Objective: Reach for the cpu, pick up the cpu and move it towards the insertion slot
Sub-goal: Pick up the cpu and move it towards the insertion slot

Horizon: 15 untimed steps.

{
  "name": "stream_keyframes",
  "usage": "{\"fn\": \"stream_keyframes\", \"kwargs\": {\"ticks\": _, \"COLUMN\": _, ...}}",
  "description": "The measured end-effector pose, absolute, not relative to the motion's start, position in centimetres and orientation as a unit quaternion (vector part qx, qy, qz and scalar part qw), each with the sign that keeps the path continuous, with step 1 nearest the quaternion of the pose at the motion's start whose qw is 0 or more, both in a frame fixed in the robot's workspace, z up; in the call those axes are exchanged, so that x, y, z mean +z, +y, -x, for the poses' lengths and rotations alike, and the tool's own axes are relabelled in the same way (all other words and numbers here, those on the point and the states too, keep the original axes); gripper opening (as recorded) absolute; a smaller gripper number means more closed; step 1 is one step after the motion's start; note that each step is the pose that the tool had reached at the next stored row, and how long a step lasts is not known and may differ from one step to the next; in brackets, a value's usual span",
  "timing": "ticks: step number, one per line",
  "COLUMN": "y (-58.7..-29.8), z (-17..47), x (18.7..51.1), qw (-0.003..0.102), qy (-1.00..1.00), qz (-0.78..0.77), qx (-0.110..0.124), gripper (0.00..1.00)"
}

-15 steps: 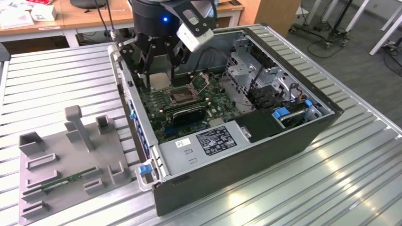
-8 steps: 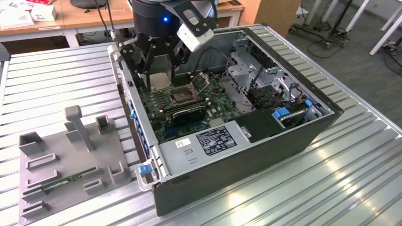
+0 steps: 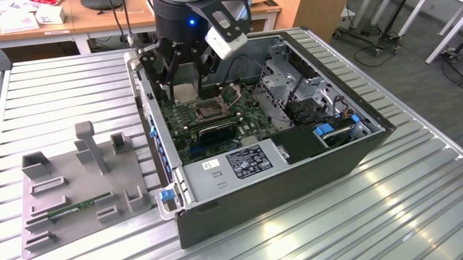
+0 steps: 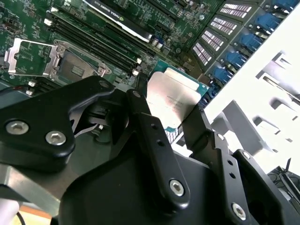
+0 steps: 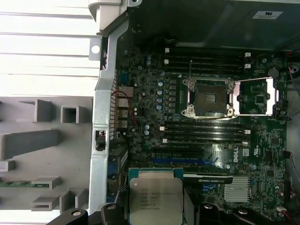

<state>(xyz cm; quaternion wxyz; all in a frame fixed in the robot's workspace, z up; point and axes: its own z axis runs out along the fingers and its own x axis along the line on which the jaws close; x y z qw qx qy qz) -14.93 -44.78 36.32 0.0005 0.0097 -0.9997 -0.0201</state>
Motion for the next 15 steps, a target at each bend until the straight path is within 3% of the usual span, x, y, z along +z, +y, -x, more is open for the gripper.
{"fn": "stream_keyframes", "kwargs": {"ticks": 15, "y": -44.8, "z": 12.4, "x": 36.3, "qw": 0.000, "qy": -1.000, "qz": -0.010, "qx": -0.020, "gripper": 0.54}}
